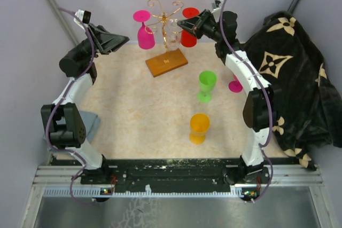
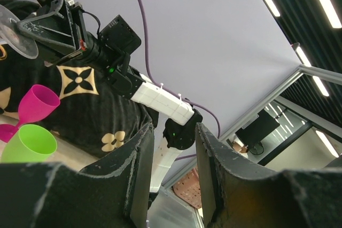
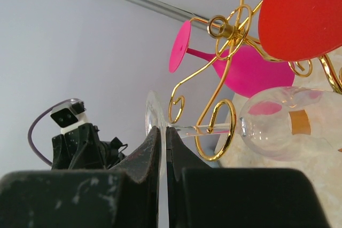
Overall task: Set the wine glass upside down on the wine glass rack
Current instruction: Turn the wine glass upside down at the wine rack.
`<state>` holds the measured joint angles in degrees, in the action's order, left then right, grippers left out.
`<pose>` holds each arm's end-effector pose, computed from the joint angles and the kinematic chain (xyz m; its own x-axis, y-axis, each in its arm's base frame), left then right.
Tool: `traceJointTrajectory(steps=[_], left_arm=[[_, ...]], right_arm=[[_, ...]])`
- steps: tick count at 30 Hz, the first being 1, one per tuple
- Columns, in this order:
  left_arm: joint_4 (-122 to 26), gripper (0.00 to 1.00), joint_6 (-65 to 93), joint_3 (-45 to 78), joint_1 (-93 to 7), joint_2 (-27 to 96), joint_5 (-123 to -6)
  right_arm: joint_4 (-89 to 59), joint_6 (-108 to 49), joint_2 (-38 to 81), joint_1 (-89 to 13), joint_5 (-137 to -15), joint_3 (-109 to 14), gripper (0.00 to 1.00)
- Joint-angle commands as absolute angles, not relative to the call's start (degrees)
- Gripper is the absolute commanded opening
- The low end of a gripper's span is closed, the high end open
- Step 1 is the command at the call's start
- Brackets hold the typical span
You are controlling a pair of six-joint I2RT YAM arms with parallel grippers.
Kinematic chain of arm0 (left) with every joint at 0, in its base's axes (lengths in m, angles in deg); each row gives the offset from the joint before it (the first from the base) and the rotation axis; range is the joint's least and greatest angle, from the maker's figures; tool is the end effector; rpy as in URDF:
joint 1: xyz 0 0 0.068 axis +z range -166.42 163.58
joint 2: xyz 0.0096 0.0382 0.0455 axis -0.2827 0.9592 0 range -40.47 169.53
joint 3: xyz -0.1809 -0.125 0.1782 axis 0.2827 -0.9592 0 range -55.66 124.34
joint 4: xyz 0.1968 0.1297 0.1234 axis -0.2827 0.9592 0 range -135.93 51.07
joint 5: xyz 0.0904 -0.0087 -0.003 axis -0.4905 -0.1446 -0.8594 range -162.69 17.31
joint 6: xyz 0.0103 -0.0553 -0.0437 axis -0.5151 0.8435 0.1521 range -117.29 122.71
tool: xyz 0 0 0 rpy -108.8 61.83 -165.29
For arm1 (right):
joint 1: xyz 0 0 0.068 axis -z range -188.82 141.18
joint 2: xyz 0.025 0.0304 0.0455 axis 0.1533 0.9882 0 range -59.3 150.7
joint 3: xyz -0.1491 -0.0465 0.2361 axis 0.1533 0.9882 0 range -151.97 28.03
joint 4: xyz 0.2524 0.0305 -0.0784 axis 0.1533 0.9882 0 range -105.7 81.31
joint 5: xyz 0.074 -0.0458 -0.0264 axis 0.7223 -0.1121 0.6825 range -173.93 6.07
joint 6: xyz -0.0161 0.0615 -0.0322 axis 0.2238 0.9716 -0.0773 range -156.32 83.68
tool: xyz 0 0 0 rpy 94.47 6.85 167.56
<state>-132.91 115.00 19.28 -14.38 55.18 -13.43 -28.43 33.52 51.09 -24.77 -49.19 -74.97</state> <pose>0.3454 -0.0381 0.4496 -0.6501 -0.4964 -0.5753 0.7222 -0.1681 -0.6709 0.4647 0.1675 0.4097 -0.6932 0.6042 -0.3928 -0.3498 0.1945 0.9164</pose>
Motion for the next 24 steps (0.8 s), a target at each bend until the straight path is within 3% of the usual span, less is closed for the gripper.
traceJointTrajectory(steps=[1,24], left_arm=[[-134.5,0.43,114.2,19.1,-14.0,53.6,-13.1],[-134.5,0.43,113.9,18.3,-14.1,53.2,-13.2]], right_arm=[[-32.0,32.3,45.1,-24.2,-50.0,-74.9,0.0],[-29.8,29.5,41.7,-20.6,-50.0,-71.2,0.0]])
